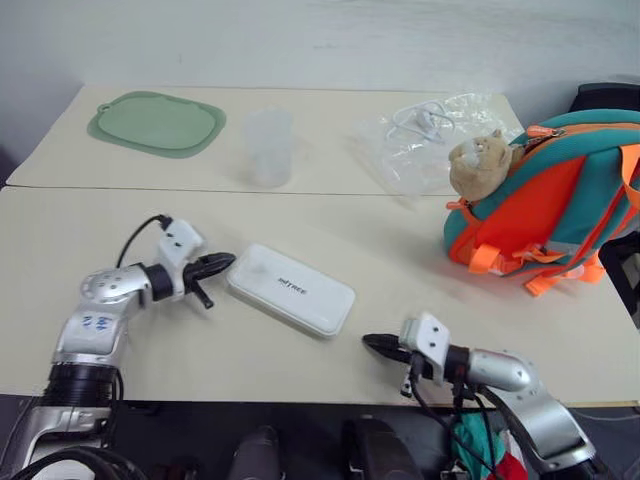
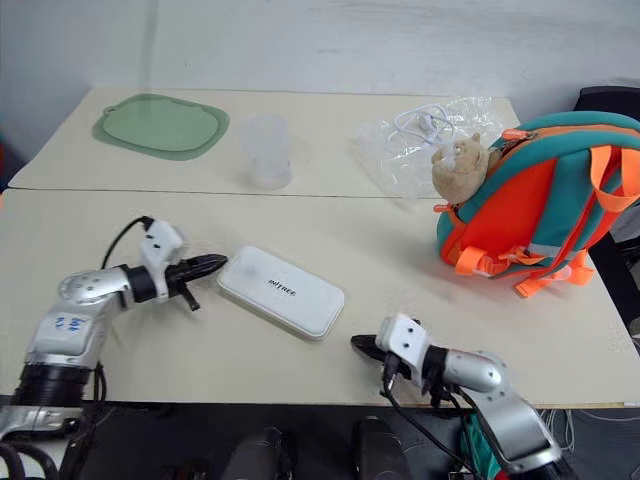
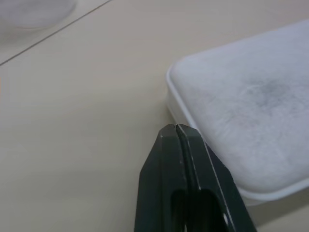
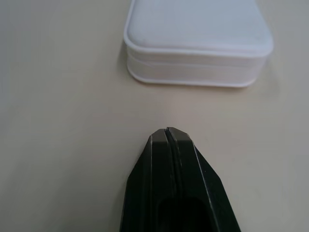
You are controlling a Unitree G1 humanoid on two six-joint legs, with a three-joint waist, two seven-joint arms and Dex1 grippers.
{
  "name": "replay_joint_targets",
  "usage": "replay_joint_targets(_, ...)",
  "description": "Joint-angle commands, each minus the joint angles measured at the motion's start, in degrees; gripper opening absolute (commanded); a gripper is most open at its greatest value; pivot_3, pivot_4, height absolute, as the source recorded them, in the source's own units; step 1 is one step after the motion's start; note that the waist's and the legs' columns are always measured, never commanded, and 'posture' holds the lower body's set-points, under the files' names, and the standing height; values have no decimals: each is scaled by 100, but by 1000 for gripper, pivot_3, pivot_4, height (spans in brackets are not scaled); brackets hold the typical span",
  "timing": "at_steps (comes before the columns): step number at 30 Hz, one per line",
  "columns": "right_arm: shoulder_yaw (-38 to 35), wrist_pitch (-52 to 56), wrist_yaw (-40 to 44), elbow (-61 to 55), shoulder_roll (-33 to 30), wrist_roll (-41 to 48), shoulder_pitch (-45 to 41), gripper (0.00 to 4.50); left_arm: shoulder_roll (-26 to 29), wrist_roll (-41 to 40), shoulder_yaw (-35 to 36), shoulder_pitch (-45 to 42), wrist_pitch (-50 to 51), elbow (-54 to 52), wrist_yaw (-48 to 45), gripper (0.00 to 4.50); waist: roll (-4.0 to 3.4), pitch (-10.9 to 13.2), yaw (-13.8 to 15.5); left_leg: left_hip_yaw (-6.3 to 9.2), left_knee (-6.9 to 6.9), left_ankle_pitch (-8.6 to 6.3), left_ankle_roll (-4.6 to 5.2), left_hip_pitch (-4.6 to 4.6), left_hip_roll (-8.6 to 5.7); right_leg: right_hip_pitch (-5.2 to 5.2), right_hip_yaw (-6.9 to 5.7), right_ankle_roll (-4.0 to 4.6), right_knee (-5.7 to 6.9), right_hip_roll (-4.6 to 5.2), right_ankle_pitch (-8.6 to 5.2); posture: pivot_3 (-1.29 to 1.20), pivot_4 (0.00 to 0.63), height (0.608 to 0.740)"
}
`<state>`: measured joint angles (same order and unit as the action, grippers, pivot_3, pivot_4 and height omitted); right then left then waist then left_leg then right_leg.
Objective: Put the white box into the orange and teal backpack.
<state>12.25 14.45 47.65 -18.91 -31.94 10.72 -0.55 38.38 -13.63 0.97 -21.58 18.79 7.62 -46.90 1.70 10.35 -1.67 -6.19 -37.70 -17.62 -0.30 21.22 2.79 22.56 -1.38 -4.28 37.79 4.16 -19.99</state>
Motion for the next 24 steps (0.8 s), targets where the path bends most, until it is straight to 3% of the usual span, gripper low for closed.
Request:
replay_joint_targets(1,107,208,5,-33,83,57,-172,0,53,-167,17,131,89,-373,-287,25,0,0,-6,0,0,0,0,0,1,1,1,0,0,0,0,0,150,740)
replay_joint_targets(8,-7,451,89,24,-86,14,-589,0,266,-408,-4,807,638,-1227,-647,25,0,-1,3,1,-1,-1,0,-2,0,-1,4,0,1,4,0,0,150,740)
replay_joint_targets(14,-420,745,264,199,-550,132,-970,0,85,-508,85,1350,1020,-1998,-332,25,0,-1,35,7,-2,-8,13,-1,-12,-8,0,0,-4,22,0,0,150,740)
replay_joint_targets(20,-428,850,502,230,-704,165,-1007,0,1,-508,259,1438,1168,-2124,-68,25,-1,0,5,10,2,-7,12,1,-8,-7,-4,0,-5,15,0,0,150,740)
replay_joint_targets(24,-522,1142,808,39,-1105,266,-773,0,430,-489,684,1647,1050,-1890,-239,25,-2,0,-6,9,4,-7,12,0,-6,-4,-3,0,-4,14,0,0,150,740)
